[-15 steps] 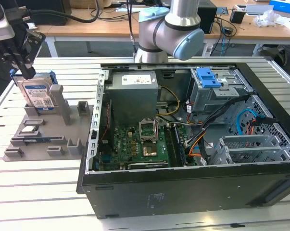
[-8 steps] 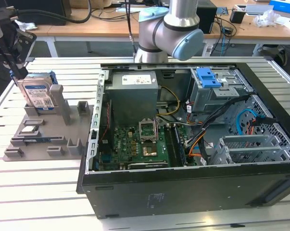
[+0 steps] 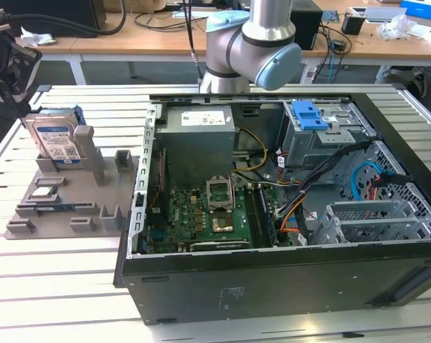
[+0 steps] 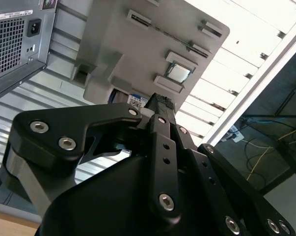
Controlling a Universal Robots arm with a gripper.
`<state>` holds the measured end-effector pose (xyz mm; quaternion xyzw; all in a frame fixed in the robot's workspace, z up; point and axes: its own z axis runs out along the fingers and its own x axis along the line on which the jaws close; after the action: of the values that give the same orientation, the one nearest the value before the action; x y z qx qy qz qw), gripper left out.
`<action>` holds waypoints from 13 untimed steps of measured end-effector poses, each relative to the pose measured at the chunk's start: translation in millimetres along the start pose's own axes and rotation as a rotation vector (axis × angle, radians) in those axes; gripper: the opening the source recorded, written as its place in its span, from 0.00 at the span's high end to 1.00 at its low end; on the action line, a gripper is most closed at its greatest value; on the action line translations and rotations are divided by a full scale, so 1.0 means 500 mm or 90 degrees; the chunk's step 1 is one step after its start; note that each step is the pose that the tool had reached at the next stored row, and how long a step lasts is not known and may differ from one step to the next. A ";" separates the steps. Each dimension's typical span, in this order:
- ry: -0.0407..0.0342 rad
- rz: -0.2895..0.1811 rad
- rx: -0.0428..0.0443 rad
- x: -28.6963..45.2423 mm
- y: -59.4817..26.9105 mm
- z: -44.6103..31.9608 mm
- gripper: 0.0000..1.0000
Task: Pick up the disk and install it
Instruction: 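Reach for the disk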
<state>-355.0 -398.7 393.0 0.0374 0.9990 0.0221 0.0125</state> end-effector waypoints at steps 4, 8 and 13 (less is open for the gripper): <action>0.0000 0.000 0.0000 0.010 -0.001 0.000 0.89; 0.0000 0.000 0.0000 0.018 -0.001 0.000 0.89; 0.0000 0.000 0.0000 0.029 -0.002 -0.001 0.89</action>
<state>-369.7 -398.7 392.9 0.0374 0.9990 0.0221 0.0125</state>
